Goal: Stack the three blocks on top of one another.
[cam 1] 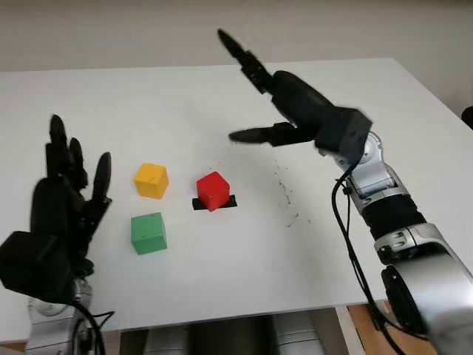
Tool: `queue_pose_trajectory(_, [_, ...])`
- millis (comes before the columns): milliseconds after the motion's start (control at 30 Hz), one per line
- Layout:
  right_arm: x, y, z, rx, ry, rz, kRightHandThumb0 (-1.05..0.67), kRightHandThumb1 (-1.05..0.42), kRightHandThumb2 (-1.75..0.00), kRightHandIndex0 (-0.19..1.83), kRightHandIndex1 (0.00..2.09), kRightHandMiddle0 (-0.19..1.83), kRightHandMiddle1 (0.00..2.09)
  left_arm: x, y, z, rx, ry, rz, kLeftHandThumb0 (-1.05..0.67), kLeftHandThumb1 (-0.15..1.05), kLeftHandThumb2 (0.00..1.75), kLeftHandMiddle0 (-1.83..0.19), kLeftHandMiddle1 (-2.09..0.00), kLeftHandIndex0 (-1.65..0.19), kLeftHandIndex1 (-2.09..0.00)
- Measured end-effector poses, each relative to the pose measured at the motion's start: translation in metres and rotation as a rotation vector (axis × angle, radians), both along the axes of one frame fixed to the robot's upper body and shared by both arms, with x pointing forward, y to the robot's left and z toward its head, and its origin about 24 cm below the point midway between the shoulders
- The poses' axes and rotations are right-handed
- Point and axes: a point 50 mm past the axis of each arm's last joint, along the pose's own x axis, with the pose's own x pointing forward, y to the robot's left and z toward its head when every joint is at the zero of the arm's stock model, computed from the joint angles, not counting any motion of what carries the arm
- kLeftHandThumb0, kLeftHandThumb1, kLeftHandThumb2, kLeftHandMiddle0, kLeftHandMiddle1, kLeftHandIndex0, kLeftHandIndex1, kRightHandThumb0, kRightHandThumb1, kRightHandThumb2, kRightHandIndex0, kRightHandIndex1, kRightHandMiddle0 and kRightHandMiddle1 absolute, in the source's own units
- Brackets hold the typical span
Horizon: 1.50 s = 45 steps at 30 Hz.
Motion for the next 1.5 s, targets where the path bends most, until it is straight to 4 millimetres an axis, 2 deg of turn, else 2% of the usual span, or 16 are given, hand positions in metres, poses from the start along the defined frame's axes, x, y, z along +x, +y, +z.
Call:
queue_pose_trajectory(100, [0.002, -0.005, -0.006, 0.029, 0.051, -0.039, -0.77, -1.05, -0.30, -0.11, 0.06, -0.07, 0.07, 0.007, 0.018, 0.026, 0.174, 0.051, -0.055, -0.57, 0.94, 0.04, -0.58, -0.18, -0.46, -0.33])
queue_pose_trajectory(233, [0.003, -0.008, -0.009, 0.049, 0.071, -0.061, -0.80, -1.05, -0.26, -0.11, 0.06, -0.07, 0.07, 0.022, 0.031, 0.063, 0.362, 0.155, -0.125, -0.54, 0.83, 0.03, -0.63, -0.12, -0.51, -0.29])
queue_pose_trajectory(333, [0.003, -0.012, -0.009, 0.099, 0.074, -0.079, -0.79, -1.05, -0.20, -0.09, 0.07, -0.05, 0.07, 0.032, 0.034, 0.083, 0.487, 0.205, -0.155, -0.53, 0.80, 0.04, -0.65, -0.11, -0.51, -0.26])
queue_pose_trajectory(433, [0.004, -0.015, -0.009, 0.166, 0.092, -0.095, -0.81, -1.05, -0.20, -0.08, 0.07, -0.04, 0.08, 0.041, 0.029, 0.090, 0.622, 0.263, -0.185, -0.53, 0.81, 0.05, -0.61, -0.08, -0.48, -0.22])
queue_pose_trajectory(600, [0.004, -0.019, -0.011, 0.219, 0.122, -0.116, -0.83, -1.05, -0.27, -0.08, 0.06, -0.01, 0.08, 0.056, 0.020, 0.091, 0.788, 0.376, -0.251, -0.54, 0.82, 0.06, -0.52, -0.03, -0.41, -0.16])
queue_pose_trajectory(700, [0.004, -0.023, -0.012, 0.278, 0.170, -0.114, -0.81, -1.05, -0.33, -0.13, 0.04, -0.07, 0.05, 0.064, 0.015, 0.088, 0.853, 0.416, -0.274, -0.61, 0.85, 0.06, -0.46, -0.01, -0.37, -0.13])
queue_pose_trajectory(833, [0.002, -0.023, -0.015, 0.333, 0.196, -0.070, -0.81, -1.05, -0.65, -0.19, 0.00, -0.18, 0.01, 0.075, 0.009, 0.087, 0.925, 0.450, -0.287, -0.62, 0.85, 0.06, -0.43, -0.02, -0.36, -0.11])
queue_pose_trajectory(900, [0.001, -0.022, -0.019, 0.371, 0.224, -0.064, -0.85, -1.05, -0.70, -0.19, 0.00, -0.19, 0.00, 0.081, 0.005, 0.085, 0.965, 0.457, -0.299, -0.62, 0.85, 0.06, -0.43, -0.02, -0.35, -0.10])
queue_pose_trajectory(1167, [-0.004, -0.017, -0.032, 0.391, 0.291, -0.067, -0.84, -1.05, -0.77, -0.19, 0.00, -0.19, 0.00, 0.092, 0.000, 0.071, 1.010, 0.524, -0.336, -0.60, 0.87, 0.06, -0.35, -0.01, -0.30, -0.07])
queue_pose_trajectory(1500, [-0.007, -0.019, -0.041, 0.395, 0.340, -0.088, -0.81, -1.05, -0.77, -0.19, 0.00, -0.19, 0.00, 0.099, -0.002, 0.054, 1.061, 0.563, -0.373, -0.61, 0.87, 0.05, -0.35, -0.03, -0.31, -0.07])
